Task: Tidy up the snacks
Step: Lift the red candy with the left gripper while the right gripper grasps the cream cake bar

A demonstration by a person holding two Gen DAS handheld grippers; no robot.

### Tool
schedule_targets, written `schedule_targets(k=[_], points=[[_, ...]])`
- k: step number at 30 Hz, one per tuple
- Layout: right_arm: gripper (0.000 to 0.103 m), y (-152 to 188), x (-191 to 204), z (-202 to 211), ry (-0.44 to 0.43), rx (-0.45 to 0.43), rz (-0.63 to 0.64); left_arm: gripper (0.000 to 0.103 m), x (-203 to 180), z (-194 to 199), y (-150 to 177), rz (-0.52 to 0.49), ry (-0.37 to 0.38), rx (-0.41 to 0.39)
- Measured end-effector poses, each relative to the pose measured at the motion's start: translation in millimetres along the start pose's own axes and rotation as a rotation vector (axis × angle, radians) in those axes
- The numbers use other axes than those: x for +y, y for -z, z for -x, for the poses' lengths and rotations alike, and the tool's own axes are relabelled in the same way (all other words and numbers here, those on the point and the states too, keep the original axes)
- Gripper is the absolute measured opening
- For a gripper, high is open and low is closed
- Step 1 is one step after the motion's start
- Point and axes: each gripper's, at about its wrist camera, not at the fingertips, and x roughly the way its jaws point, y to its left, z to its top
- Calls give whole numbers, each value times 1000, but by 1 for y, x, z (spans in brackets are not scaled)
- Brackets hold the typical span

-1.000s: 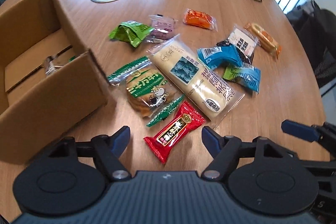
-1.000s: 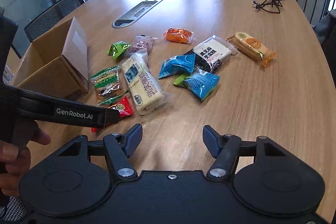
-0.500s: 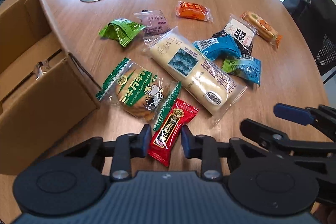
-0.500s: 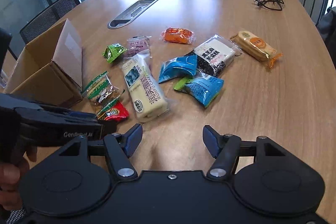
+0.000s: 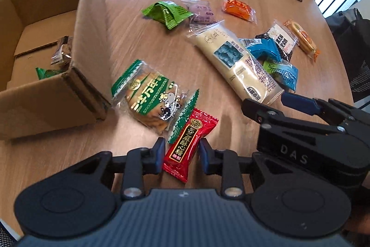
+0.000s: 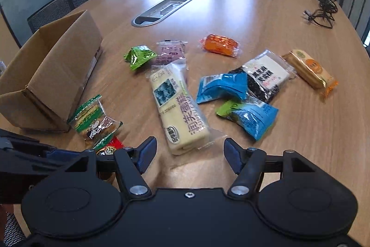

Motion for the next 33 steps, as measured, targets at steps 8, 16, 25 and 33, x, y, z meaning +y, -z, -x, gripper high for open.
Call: schedule_targets(k=[8,16,25,33], points=[[65,-6,2,-15,-6,12,66,31,4,3,4,28,-16,16],[79,-21,6,-11,32,-40,144,18,6,3,3,77,3,53],[78,-28,18,-28,-12,-10,273,18,19,15,5,196,5,51],[44,-18,19,-26,-17,68,277,18,26,21,10,237,-7,33]])
